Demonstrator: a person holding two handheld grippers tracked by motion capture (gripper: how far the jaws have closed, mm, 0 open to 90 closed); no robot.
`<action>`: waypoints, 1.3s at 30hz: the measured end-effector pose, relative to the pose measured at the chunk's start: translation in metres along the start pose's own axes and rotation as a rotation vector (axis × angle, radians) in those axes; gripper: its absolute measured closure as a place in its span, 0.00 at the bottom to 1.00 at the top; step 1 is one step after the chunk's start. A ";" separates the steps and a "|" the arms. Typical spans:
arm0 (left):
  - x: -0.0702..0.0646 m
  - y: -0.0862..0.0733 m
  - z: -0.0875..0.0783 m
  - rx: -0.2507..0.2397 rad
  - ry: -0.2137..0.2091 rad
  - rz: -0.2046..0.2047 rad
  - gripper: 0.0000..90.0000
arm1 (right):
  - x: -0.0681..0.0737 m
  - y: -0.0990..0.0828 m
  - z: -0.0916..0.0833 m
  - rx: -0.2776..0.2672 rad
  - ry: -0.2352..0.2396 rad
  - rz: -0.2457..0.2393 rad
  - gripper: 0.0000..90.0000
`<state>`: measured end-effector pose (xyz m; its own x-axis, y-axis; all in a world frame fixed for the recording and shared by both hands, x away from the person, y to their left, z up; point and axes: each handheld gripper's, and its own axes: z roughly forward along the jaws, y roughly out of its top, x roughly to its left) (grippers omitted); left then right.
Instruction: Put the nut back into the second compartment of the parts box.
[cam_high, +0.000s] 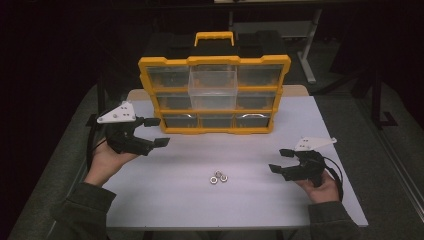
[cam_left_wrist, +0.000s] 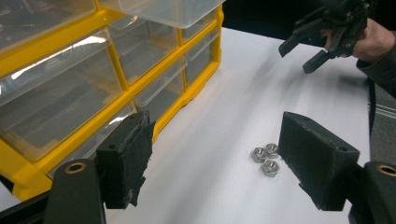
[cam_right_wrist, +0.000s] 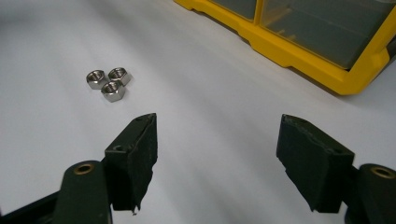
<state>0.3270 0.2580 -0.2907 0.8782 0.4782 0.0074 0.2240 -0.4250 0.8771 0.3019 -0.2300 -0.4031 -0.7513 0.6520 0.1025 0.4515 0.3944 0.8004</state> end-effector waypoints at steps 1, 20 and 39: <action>0.000 -0.002 0.000 0.002 0.005 -0.004 0.28 | 0.000 0.000 0.000 0.000 0.000 -0.001 0.31; -0.014 -0.038 0.004 0.021 0.077 -0.036 0.26 | 0.002 0.003 0.004 0.011 0.025 -0.015 0.30; -0.015 -0.079 0.013 0.044 0.121 -0.088 0.24 | 0.014 0.025 0.015 0.038 0.100 -0.058 0.30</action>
<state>0.3015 0.2741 -0.3667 0.7979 0.6028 -0.0086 0.3187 -0.4096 0.8548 0.3098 -0.2014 -0.3909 -0.8202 0.5601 0.1163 0.4221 0.4552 0.7840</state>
